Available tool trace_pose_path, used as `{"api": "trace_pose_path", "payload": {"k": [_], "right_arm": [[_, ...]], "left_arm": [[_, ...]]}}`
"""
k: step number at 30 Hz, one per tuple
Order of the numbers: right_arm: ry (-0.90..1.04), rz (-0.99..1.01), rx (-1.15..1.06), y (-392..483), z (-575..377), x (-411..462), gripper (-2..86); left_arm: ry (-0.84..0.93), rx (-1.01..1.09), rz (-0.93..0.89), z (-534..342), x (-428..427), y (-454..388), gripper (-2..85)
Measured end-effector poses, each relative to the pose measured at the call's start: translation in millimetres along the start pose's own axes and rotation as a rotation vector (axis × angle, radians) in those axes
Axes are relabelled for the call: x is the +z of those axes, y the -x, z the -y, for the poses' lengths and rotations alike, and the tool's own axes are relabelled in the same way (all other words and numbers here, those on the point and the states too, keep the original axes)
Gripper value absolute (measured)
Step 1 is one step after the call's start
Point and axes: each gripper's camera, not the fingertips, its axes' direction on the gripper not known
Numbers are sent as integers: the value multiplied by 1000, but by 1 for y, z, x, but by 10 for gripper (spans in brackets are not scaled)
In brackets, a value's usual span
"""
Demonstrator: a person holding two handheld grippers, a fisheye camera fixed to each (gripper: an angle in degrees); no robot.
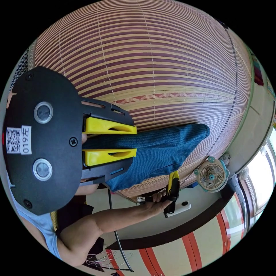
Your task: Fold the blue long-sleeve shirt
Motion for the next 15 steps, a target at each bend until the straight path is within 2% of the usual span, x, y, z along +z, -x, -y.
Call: {"api": "trace_pose_path", "payload": {"k": [6,15], "right_arm": [[-34,-49,2,0,-24,-12,5],[-48,-127,-9,-4,-72,-28,22]], "left_arm": [[2,-4,-14,-1,0,2,67],[3,-12,-22,-2,-6,5,70]]}}
